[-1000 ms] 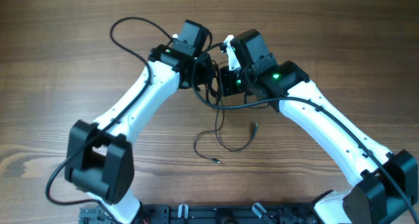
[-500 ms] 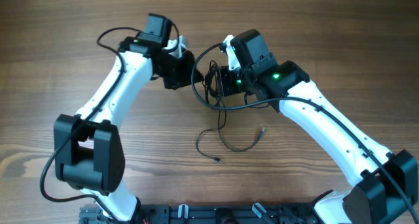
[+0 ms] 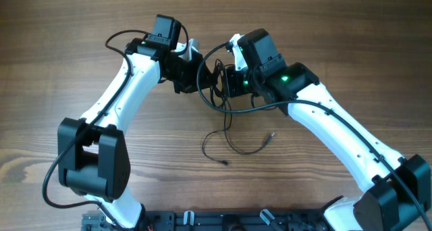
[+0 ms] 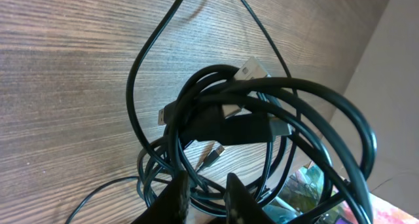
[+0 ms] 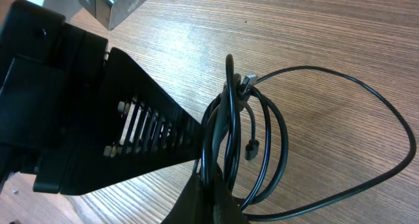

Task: Untangle cables

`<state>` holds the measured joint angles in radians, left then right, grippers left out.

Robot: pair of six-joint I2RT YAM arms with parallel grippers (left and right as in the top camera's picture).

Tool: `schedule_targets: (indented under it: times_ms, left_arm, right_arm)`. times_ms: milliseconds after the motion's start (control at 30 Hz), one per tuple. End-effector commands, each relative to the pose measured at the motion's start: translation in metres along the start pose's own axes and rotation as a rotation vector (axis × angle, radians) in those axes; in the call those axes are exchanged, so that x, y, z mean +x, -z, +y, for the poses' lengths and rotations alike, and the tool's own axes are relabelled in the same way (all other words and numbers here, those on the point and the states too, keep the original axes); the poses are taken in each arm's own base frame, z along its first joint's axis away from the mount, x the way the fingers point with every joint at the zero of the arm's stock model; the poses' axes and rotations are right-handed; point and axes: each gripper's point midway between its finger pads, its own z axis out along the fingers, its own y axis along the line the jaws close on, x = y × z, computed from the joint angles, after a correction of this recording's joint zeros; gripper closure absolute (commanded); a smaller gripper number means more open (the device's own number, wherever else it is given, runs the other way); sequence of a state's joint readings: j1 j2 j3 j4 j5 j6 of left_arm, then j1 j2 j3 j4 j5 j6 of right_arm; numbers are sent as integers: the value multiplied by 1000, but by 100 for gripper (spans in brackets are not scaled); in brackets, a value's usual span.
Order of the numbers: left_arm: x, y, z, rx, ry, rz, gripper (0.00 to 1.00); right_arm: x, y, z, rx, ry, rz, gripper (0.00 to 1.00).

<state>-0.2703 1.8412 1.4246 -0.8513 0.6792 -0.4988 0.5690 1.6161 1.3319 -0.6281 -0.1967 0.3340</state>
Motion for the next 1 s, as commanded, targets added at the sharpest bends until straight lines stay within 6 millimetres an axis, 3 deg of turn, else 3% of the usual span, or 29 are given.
schedule_targets:
  times_ms: [0,133,500,567,700,733,767,800,967]
  left_arm:
    - [4,-2,7,-17,12,-1,76]
    - [8,-11,20,-32,24,8,74]
    - [-1,-17,27,-58,41,-19,70]
    - [1,-20,25,-57,33,-16,63]
    - [5,-30,11,-44,-14,-13,62]
    - [6,-32,8,-41,-11,-15,71]
    - [6,-33,7,-40,-14,-16,91]
    - [6,-33,7,-39,-16,-16,96]
    - [5,-22,15,-51,-5,-19,96]
  right_arm:
    - [-11,13,6,-3,30,-49,96]
    - [-11,13,6,-3,30,-49,96]
    - [-10,13,6,-2,29,-49,96]
    - [-10,13,6,-2,29,-49,96]
    - [-10,13,6,-2,30,-49,96]
    - [-10,13,6,-2,29,-48,96]
    - [-10,13,6,-2,30,-47,96]
    - [-10,13,6,-2,30,-47,96]
    - [-9,13,6,-1,30,-44,96]
